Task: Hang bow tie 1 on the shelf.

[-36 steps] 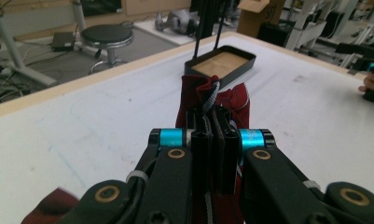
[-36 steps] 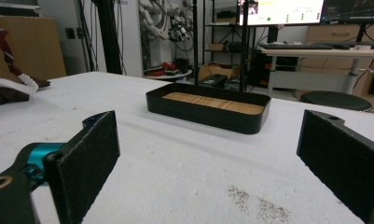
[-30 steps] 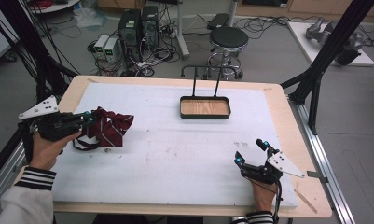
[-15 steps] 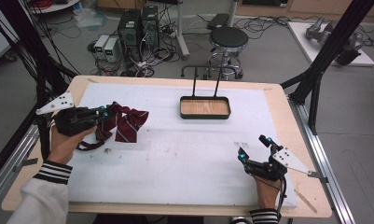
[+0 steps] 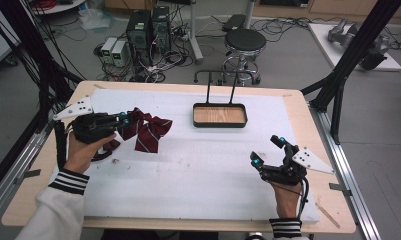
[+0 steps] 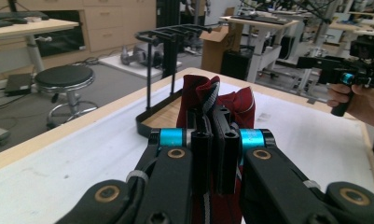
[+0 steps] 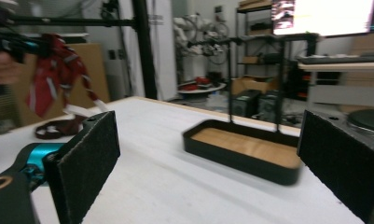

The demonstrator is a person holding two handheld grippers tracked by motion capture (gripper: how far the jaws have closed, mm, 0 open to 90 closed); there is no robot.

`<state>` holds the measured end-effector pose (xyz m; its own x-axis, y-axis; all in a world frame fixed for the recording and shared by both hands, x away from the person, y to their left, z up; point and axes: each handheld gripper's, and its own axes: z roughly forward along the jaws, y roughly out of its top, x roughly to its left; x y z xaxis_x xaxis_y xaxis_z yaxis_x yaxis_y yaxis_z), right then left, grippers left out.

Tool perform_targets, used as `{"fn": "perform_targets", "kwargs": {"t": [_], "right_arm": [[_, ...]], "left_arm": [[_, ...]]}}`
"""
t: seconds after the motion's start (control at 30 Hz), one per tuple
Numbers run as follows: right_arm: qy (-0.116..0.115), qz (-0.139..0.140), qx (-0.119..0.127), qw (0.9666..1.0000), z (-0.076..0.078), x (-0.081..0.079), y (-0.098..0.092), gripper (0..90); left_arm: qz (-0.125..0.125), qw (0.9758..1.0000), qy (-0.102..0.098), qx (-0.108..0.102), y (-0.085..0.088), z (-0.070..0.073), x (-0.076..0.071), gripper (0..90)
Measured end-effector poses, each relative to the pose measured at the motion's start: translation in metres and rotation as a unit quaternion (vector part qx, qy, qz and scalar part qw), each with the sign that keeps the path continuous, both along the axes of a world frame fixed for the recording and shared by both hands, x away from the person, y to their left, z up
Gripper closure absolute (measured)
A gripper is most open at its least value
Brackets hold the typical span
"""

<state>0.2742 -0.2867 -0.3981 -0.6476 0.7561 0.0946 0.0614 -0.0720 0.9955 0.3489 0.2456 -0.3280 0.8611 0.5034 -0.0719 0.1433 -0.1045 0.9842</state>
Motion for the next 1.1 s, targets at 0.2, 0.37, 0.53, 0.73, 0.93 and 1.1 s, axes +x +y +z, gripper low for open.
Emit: {"fn": "perform_targets", "kwargs": {"t": [0.2, 0.37, 0.53, 0.73, 0.93, 1.1], "right_arm": [[0.018, 0.082, 0.029, 0.9960, 0.018, 0.013, 0.014, 5.0], [0.034, 0.132, 0.011, 0.9906, 0.029, 0.021, 0.028, 5.0], [0.046, 0.171, -0.005, 0.9842, 0.038, 0.028, 0.044, 5.2], [0.062, 0.196, -0.011, 0.9785, 0.046, 0.036, 0.063, 6.7], [0.074, 0.229, -0.019, 0.9704, 0.050, 0.044, 0.080, 16.0], [0.079, 0.251, -0.039, 0.9638, 0.053, 0.051, 0.098, 21.9]], "left_arm": [[-0.025, 0.9997, 0.005, -0.003, -0.018, 0.000, 0.004, 86.9], [-0.041, 0.9992, 0.002, -0.005, -0.032, 0.002, 0.005, 86.9], [-0.054, 0.9985, 0.002, -0.004, -0.047, 0.002, 0.005, 86.9], [-0.065, 0.9979, 0.000, -0.007, -0.060, 0.002, 0.006, 86.9], [-0.073, 0.9972, -0.003, -0.014, -0.070, 0.004, 0.007, 86.9], [-0.080, 0.9967, -0.002, -0.014, -0.078, 0.003, 0.007, 86.9]]}}
